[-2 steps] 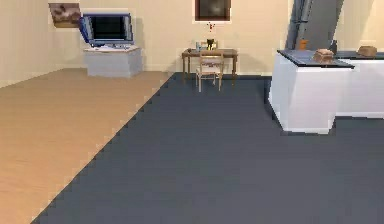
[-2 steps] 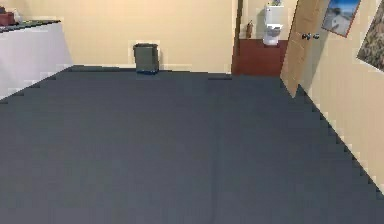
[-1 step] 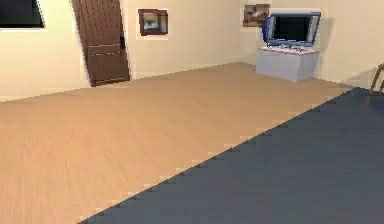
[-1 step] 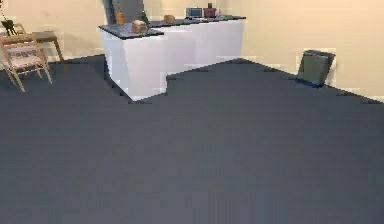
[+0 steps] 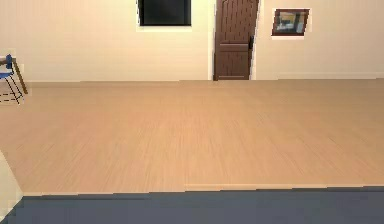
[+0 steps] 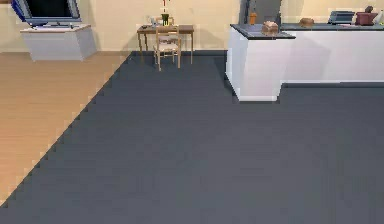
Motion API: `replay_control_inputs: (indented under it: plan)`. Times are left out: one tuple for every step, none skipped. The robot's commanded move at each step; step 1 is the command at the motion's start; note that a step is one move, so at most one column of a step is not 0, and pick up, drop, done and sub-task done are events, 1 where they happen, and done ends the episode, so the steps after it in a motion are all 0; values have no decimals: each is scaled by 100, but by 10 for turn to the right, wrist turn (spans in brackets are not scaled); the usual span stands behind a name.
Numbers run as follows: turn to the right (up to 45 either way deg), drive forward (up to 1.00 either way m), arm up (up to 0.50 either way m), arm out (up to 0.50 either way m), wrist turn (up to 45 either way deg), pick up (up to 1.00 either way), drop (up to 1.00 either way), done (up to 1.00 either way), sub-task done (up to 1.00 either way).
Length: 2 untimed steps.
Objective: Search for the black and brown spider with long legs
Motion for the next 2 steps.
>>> replay_control_inputs:
  plan:
    - [0,80,0,0,0,0,0,0,0]
    - [-450,0,0,0,0,0,0,0,0]
